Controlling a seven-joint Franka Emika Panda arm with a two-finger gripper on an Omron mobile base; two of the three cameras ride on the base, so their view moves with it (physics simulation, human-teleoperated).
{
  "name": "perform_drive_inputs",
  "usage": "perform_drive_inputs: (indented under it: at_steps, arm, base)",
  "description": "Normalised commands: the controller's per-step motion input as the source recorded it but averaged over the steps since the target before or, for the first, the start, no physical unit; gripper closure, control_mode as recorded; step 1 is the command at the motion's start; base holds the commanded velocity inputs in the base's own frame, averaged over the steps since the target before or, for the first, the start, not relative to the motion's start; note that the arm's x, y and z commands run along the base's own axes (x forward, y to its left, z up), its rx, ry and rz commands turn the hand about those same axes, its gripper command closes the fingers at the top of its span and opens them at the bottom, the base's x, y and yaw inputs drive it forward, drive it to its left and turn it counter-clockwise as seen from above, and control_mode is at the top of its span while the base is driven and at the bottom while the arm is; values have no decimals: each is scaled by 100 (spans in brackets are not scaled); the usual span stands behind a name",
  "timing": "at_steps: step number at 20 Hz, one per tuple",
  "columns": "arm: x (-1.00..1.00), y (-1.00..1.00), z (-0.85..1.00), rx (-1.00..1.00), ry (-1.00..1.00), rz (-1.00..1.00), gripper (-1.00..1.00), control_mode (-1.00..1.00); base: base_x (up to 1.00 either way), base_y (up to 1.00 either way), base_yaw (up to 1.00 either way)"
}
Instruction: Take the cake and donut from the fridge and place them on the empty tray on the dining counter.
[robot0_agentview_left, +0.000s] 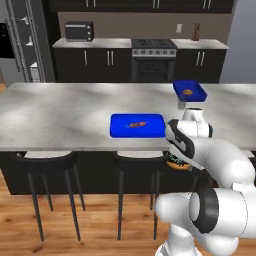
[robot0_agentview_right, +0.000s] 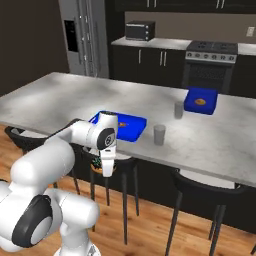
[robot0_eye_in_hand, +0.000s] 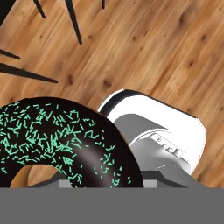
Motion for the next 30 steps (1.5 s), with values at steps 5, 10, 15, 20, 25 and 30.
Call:
perform_drive_inputs:
  at_steps: [5, 10, 15, 20, 25, 30]
  arm:
    - [0, 0, 0, 0, 0, 0, 100, 100]
    - [0, 0, 0, 0, 0, 0, 100, 100]
    - [0, 0, 0, 0, 0, 0, 100, 100]
    - [0, 0, 0, 0, 0, 0, 100, 100]
    - [0, 0, 0, 0, 0, 0, 100, 100]
    - [0, 0, 0, 0, 0, 0, 100, 100]
  base:
    - [-33, -87, 11]
    - [-33, -88, 11]
    - [-29, -87, 11]
    - [-25, -86, 11]
    - [-20, -83, 12]
    - [-10, -80, 13]
